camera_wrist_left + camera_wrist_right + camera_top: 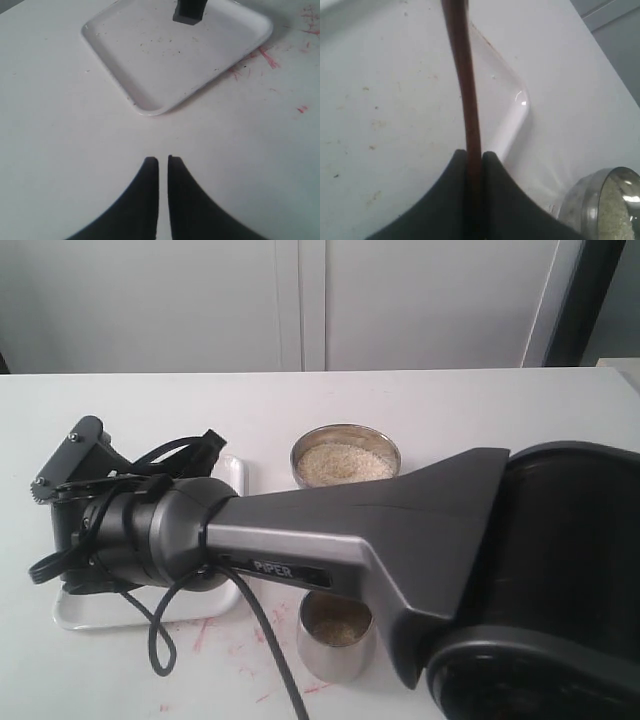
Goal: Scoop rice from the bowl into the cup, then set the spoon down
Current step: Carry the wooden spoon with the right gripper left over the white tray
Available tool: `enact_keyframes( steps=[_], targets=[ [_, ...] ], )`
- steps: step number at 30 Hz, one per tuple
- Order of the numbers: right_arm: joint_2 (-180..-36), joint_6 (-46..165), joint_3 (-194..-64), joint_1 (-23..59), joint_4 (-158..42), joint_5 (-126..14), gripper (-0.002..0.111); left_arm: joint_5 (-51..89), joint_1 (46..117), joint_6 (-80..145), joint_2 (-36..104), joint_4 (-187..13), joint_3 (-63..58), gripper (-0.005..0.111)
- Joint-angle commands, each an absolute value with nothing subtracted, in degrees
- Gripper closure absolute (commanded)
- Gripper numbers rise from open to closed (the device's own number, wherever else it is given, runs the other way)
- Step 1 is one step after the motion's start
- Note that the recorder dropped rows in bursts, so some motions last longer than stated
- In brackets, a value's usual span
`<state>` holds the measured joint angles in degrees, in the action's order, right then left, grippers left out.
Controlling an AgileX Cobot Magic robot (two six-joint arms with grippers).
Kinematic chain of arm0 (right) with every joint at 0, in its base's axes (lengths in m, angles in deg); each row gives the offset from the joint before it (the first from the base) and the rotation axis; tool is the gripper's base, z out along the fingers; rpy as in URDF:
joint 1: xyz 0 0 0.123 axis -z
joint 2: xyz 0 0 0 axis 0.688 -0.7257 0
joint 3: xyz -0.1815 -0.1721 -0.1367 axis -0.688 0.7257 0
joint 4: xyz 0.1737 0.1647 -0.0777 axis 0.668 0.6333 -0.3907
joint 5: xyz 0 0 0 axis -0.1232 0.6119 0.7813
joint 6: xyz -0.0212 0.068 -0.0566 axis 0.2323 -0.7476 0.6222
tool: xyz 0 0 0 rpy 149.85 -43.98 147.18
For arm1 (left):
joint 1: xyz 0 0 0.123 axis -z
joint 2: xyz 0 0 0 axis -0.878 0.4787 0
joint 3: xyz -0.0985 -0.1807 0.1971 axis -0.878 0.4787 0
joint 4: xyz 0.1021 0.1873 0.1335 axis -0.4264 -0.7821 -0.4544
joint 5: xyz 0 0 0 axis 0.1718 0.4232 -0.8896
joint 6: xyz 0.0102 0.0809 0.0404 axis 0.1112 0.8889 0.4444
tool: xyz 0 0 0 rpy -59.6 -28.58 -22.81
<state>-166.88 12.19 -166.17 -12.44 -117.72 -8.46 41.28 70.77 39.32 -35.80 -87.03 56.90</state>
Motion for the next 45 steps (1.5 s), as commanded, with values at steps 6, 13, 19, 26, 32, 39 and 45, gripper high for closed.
enact_keyframes(
  steps=[6, 13, 19, 26, 32, 39, 45],
  targets=[
    [-166.92, 15.05, -166.69, -12.11, -114.15, -9.52, 0.108, 43.2, 70.9, 38.98, -35.98, -87.03, 57.42, 0.092],
    [-166.92, 16.94, -166.69, -12.11, -113.77, -9.64, 0.108, 43.2, 70.9, 38.98, -35.98, -87.03, 57.42, 0.092],
    [-168.01, 19.2, -166.69, -12.11, -112.87, -9.03, 0.108, 43.2, 70.9, 38.98, -35.98, -87.03, 57.42, 0.092],
    [-170.18, 19.8, -166.58, -12.11, -112.43, -8.91, 0.108, 43.2, 70.9, 38.98, -35.98, -87.03, 57.42, 0.092],
    [-171.23, 20.07, -166.58, -12.11, -112.53, -9.21, 0.108, 43.2, 70.9, 38.98, -35.98, -87.03, 57.42, 0.092],
    [-171.48, 20.07, -166.58, -12.11, -112.51, -9.67, 0.108, 43.2, 70.9, 38.98, -35.98, -87.03, 57.42, 0.092],
    [-171.5, 20.07, -166.58, -12.11, -112.4, -9.67, 0.108, 43.2, 70.9, 38.98, -35.98, -87.03, 57.42, 0.092]
  ],
)
